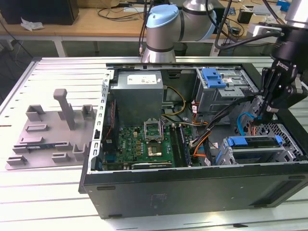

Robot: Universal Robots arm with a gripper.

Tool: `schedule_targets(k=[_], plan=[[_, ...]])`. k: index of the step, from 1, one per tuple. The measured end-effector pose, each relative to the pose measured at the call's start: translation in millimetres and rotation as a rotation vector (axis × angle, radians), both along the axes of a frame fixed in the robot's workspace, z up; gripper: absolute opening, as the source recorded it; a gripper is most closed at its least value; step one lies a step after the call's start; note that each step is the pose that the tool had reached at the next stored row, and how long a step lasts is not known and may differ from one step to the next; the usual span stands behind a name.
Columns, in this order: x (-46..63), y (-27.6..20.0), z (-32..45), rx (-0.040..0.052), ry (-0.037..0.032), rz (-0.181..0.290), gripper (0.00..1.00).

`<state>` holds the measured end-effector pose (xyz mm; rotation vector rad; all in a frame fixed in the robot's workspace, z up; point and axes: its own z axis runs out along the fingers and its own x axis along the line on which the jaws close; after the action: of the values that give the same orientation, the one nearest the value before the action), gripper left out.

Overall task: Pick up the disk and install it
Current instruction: 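Insert the first disk wire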

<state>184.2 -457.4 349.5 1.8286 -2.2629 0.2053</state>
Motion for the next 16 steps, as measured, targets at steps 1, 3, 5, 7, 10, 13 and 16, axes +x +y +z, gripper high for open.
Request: schedule_targets(k=[1,3,5,7,10,13,16], plan=[[-0.3,-0.9,0.4,0.0025,-0.0007,0.008,0.16],[-0.8,-2.5,0.7,0.0061,-0.0025,0.024,0.16],[-1.6,-4.3,0.7,0.0075,-0.004,0.043,0.16],[-2.3,-5.6,0.8,0.0091,-0.0047,0.057,0.16],[-3.9,-8.4,0.8,0.0118,-0.0056,0.078,0.16],[-6.3,-11.1,0.7,0.0137,-0.0065,0.087,0.16],[-7.8,-13.9,0.7,0.0164,-0.0076,0.095,0.16]])
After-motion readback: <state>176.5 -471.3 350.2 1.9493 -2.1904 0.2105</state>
